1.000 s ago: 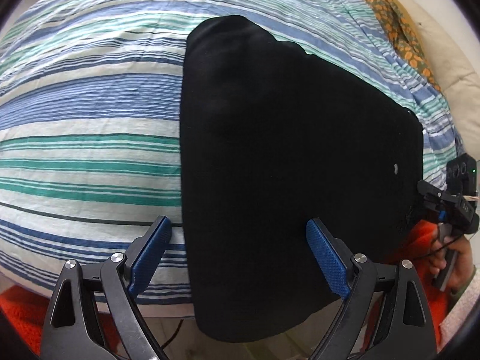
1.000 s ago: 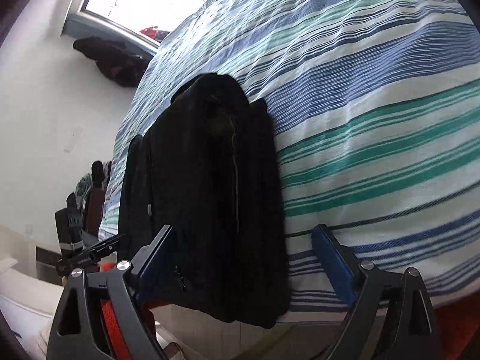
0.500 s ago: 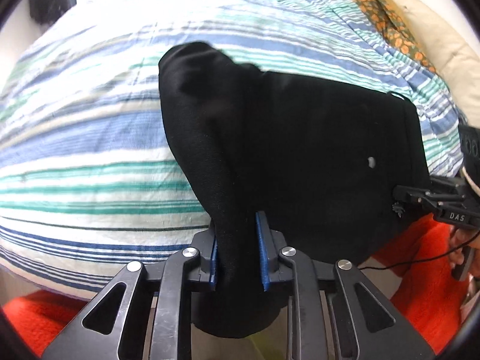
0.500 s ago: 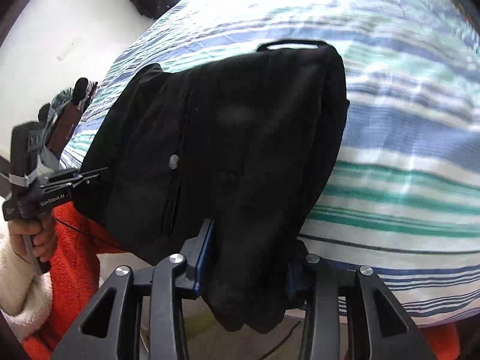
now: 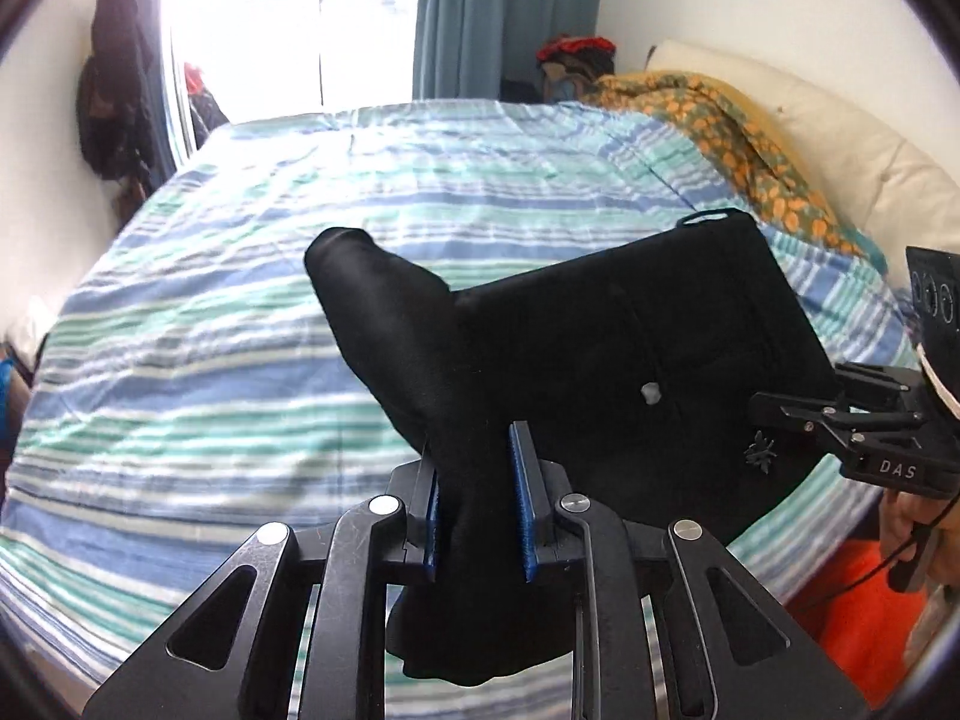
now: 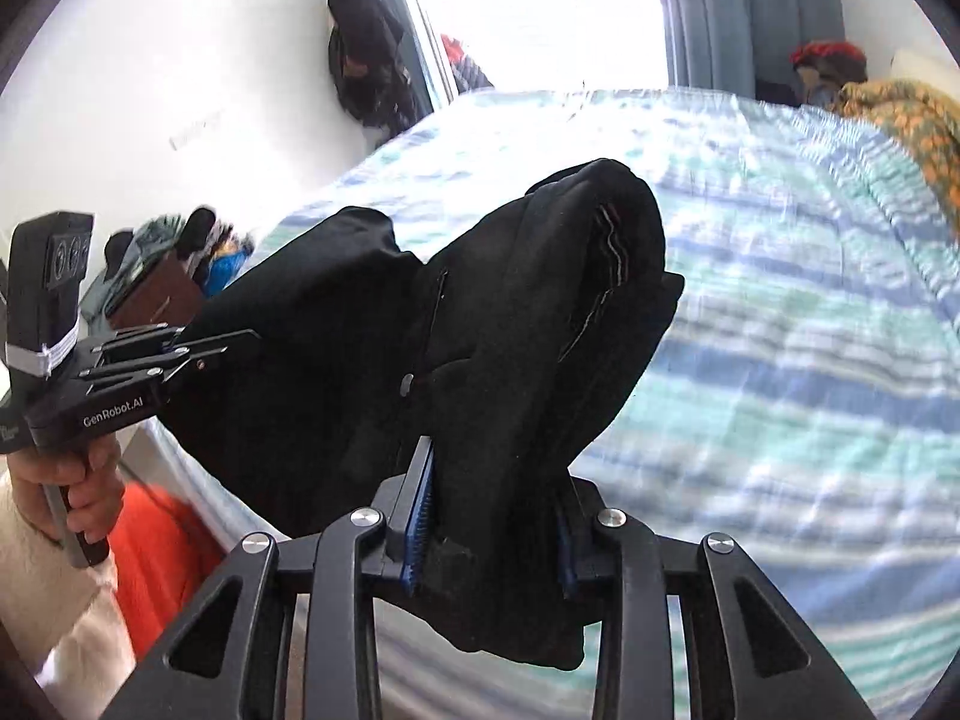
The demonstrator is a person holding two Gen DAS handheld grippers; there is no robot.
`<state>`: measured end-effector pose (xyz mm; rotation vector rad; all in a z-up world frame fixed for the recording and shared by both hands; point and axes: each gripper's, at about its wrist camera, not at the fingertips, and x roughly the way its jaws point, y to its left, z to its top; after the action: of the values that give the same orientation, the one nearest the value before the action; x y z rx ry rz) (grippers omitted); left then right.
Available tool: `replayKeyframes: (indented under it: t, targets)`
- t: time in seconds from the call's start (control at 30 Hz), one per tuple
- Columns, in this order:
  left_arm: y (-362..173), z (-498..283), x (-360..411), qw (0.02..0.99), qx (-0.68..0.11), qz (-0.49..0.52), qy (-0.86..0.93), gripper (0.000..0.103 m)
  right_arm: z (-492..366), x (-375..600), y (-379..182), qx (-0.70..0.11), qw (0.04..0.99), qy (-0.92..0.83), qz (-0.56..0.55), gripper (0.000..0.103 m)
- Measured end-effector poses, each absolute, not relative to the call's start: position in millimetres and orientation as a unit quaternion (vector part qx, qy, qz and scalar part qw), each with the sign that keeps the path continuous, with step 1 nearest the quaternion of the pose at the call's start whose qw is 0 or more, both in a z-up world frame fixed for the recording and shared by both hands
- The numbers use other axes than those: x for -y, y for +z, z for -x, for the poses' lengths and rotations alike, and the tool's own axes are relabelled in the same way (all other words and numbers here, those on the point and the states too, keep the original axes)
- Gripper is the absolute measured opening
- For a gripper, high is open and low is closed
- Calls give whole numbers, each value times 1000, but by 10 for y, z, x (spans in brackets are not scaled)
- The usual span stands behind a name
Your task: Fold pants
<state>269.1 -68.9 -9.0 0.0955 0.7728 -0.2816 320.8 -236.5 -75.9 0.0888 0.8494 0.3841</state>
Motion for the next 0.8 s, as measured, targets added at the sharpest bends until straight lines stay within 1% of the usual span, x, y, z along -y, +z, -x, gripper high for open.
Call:
replayKeyframes:
  t: [0.03,0.07,0.1,0.13,0.17,0.23,0.27,0.3,0.37,0.4,0.53,0.6,0.8]
  targets:
    - [-101,-2813,645,920,-370,-56,-116,29,-3353,2358,-781,-416,892,174,-37,42]
    - [-156,-2893,585,923,-368,-70,-92,45,-3447,2400,-813,-421,894,153,-25,48]
    - [-245,-2943,549,924,-368,-87,-60,66,-3490,2374,-833,-424,896,127,-6,62]
    - [-351,-2937,502,924,-367,-102,-30,73,-3466,2404,-837,-423,900,107,9,72]
    - [-454,-2872,454,923,-367,-113,-13,76,-3401,2432,-828,-419,903,92,19,75]
    - [-621,-2646,363,921,-370,-123,-6,82,-3187,2483,-837,-409,909,73,37,96]
    - [-695,-2534,359,919,-373,-126,1,89,-3085,2464,-845,-404,911,65,45,99]
    - [-756,-2407,352,920,-371,-128,12,93,-2976,2455,-866,-402,912,57,55,102]
    - [-821,-2186,391,921,-366,-130,30,99,-2748,2450,-907,-401,913,43,65,102]
    - [-842,-2062,426,921,-367,-128,35,100,-2636,2450,-935,-400,914,38,61,102]
    - [-791,-1798,553,912,-382,-134,73,100,-2218,2357,-990,-399,916,24,26,102]
    - [-734,-1677,615,913,-381,-132,61,100,-2056,2271,-985,-394,919,19,12,102]
    - [-684,-1465,681,899,-430,-81,-10,100,-1733,2048,-893,-407,914,3,0,103]
